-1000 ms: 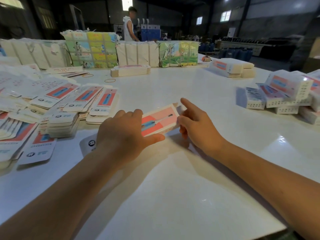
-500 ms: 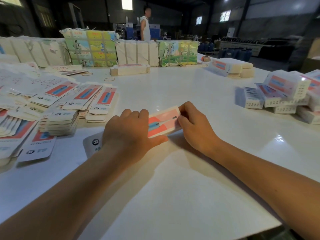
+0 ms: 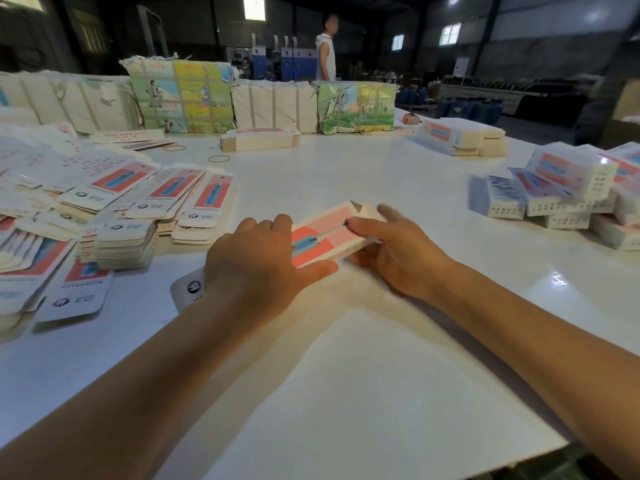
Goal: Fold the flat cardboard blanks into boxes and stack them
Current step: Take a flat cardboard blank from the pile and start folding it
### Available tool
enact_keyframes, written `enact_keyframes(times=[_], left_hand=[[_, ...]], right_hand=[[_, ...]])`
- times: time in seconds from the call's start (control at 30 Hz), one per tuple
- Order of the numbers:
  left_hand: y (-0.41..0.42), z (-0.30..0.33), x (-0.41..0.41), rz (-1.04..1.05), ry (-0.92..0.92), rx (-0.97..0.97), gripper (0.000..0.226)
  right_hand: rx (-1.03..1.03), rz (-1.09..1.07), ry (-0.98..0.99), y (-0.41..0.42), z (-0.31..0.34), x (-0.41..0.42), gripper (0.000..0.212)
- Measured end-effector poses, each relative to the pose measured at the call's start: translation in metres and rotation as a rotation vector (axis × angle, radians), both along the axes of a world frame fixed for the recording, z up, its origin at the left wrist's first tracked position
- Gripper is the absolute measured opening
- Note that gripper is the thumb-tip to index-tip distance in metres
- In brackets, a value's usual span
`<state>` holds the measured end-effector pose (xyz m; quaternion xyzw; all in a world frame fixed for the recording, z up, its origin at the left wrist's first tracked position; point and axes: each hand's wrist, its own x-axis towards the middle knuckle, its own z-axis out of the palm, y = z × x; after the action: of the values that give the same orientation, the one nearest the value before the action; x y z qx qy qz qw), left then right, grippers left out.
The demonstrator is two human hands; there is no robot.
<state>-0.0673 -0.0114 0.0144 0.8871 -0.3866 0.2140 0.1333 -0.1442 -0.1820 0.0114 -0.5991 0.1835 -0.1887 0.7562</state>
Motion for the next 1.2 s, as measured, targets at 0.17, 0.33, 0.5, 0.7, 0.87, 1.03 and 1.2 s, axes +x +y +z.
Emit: enact_keyframes(times=[0.17,0.33,0.5,0.7,0.87,1.03,1.2], left_hand=[[-0.003,-0.002,-0.001,-0.023,0.084,0.032,0.070],[-0.006,-0.007,-0.004,0.000,-0.057,0.055,0.063],[-0.005,-0.009,-0.004,0.007,-0.119,0.050,0.065],[0.001,-0.004,-0.008,-0.118,-0.087,-0.092,0.074],[0.001,-0.007,-0.006,-0.221,-0.109,-0.158,0.065],[0.001,-0.006,-0.007,-0.197,-0.176,-0.114,0.062],[-0.002,-0.009,-0.006,-0.193,-0.241,-0.120,0.059]], right_hand=[[0.039,0.043,-0.105,0.002,0.002,-0.002,0.017],[-1.118,-0.209,0.078,0.016,-0.002,-0.009,0.018],[-1.164,-0.179,0.068,0.023,-0.003,-0.012,0.025],[-0.374,-0.103,-0.144,0.015,0.004,-0.007,0.038],[-0.182,-0.102,-0.170,0.008,0.006,-0.005,0.043],[-0.270,-0.110,-0.170,0.011,0.003,-0.005,0.054],[-0.535,-0.196,-0.208,0.016,0.001,-0.008,0.065]])
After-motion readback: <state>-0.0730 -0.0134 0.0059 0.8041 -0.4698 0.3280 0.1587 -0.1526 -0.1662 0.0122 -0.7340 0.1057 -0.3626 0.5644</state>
